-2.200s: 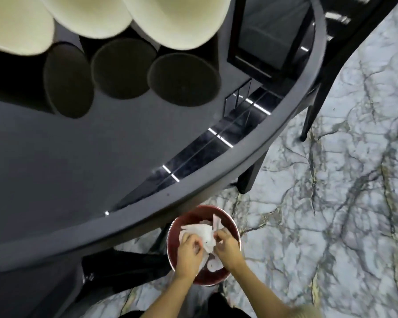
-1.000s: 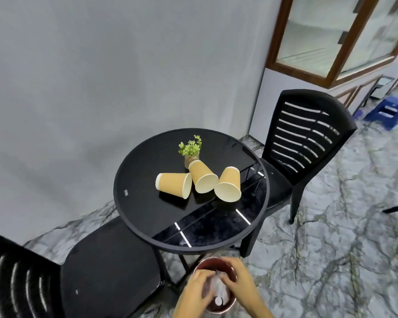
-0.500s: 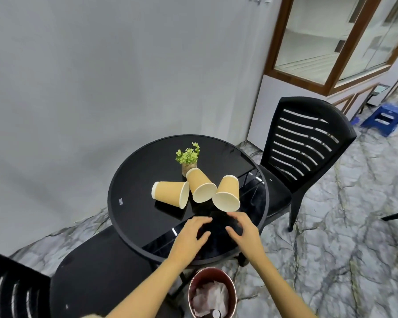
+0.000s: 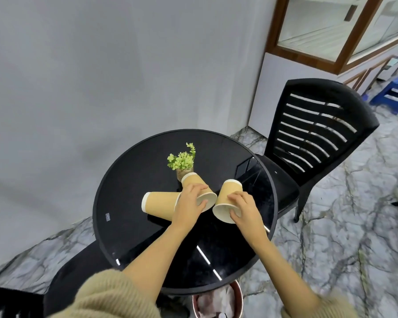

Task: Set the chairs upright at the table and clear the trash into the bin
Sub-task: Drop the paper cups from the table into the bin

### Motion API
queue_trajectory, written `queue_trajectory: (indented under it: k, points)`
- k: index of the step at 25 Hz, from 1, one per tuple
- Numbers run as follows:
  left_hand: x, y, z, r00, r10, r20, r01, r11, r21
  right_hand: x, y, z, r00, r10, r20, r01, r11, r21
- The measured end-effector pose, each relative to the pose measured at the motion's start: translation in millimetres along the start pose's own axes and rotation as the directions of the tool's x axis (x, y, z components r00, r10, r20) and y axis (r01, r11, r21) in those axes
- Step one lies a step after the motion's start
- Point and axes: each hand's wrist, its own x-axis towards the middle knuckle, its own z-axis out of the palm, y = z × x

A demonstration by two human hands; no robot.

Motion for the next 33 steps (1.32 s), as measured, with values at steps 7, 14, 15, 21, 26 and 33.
queue_trajectory:
  k: [7, 14, 15, 21, 26, 33]
  points:
    - [11, -4, 7, 0.998, -0.013, -0.062, 0.016, 0.998, 0.053, 3, 9, 0, 0.993, 0.048, -0.109, -0.047, 0.999, 0.018]
    - [-1, 21, -2, 0.984, 0.021, -0.175, -0.048, 0.987, -0.152, -8, -10, -16, 0.951, 0.108, -0.288, -0.073, 0.989, 0.127]
    - [-7, 24, -3, 0.987, 0.015, -0.158, -0.044, 0.983, -0.179, -13, -13, -20, 0.947, 0.108, -0.303, -0.071, 0.989, 0.131]
    - [-59, 34, -2, 0.996, 0.044, -0.081, -0.067, 0.950, -0.305, -64, -28, -41, 0.922, 0.122, -0.368, -0.082, 0.989, 0.121]
    - [-111, 46, 15, 0.995, 0.087, -0.056, -0.100, 0.946, -0.309, -117, -23, -59, 0.907, 0.158, -0.390, -0.118, 0.985, 0.124]
    - [-164, 92, 56, 0.995, 0.094, -0.014, -0.094, 0.946, -0.309, -173, 18, -99, 0.884, 0.177, -0.433, -0.112, 0.979, 0.171]
